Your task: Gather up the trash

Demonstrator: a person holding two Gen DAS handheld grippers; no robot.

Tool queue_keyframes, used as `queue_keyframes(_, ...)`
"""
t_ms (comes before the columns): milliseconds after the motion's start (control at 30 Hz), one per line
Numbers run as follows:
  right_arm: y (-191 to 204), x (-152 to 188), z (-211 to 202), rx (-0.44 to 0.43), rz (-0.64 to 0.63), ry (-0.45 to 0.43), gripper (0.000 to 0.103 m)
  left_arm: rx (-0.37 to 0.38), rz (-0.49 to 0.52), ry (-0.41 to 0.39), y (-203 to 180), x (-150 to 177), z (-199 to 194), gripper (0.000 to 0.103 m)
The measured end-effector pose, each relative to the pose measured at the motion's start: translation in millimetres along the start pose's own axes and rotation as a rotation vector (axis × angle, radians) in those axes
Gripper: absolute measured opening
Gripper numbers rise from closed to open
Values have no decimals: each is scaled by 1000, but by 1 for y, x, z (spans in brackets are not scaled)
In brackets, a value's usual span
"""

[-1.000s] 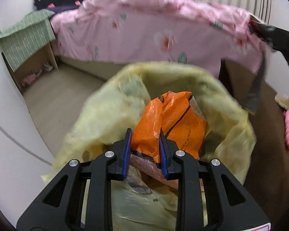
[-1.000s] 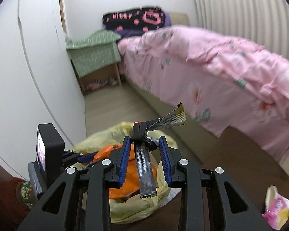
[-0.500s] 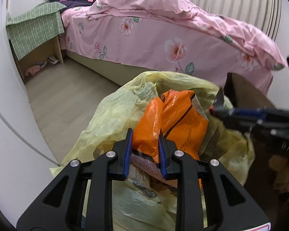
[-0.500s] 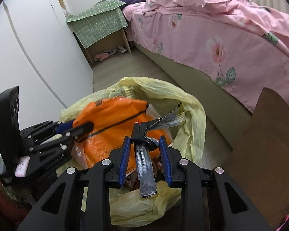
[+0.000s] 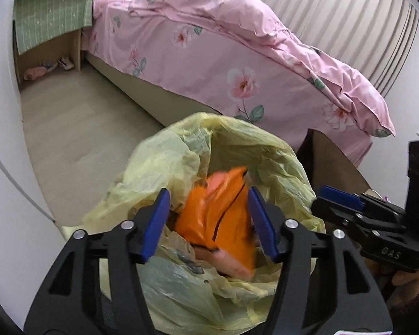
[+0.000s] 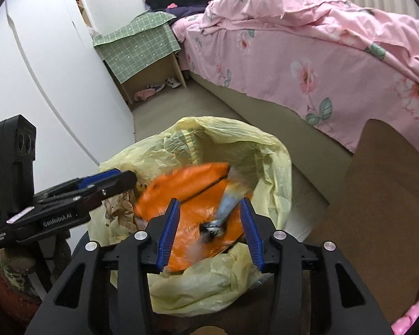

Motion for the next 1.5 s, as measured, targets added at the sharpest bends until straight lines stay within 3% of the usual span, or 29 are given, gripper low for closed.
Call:
queue_keyframes(200, -8, 20, -47, 63, 40, -65, 42, 22, -28, -56, -9, -10, -24, 62)
queue_keyframes(367, -27, 55, -107, 197, 85, -139, 43, 90, 51, -66, -49, -1, -40, 62)
queue_keyframes(500, -46, 91, -154, 307, 96, -185, 54, 165, 136, -61, -89, 12, -49, 63)
queue_keyframes(633, -72, 132, -189, 403, 139, -146, 56, 267, 206, -16, -130, 30, -49, 65)
queue_keyframes(800, -124, 195, -243, 650, 267, -143, 56, 421, 336, 117, -194, 69, -39, 70)
queue_keyframes(900, -158, 228, -264, 665, 387, -169, 56, 457, 434, 169, -231, 95, -34, 70)
queue_keyframes(1033, -190, 253, -267, 686, 438, -155, 54, 477, 547, 202, -268, 122, -31, 70)
queue_keyframes(1167, -207, 260, -250, 622, 449, -126, 49, 491, 664, 209, -294, 139, -29, 70)
queue_keyframes(1300, -210, 260, -236, 579, 451, -118, 47, 499, 679, 230, -307, 144, -24, 70)
queue_keyframes(1400, -210, 255, -226, 535, 442, -96, 27, 490, 685, 236, -311, 149, -19, 70)
queue_keyframes(1500, -200, 249, -218, 501, 407, -85, 22, 482, 687, 248, -311, 153, -14, 70)
Point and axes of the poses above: each gripper's, at about its wrist camera, not at the fingertips, and z roughly the way its jaws point, y to its left, x to its underside, the point moved 5 cm from there along z, roughly the way its jaws point, and after that the axes turned 4 degrees about -z, right-handed, at the moved point
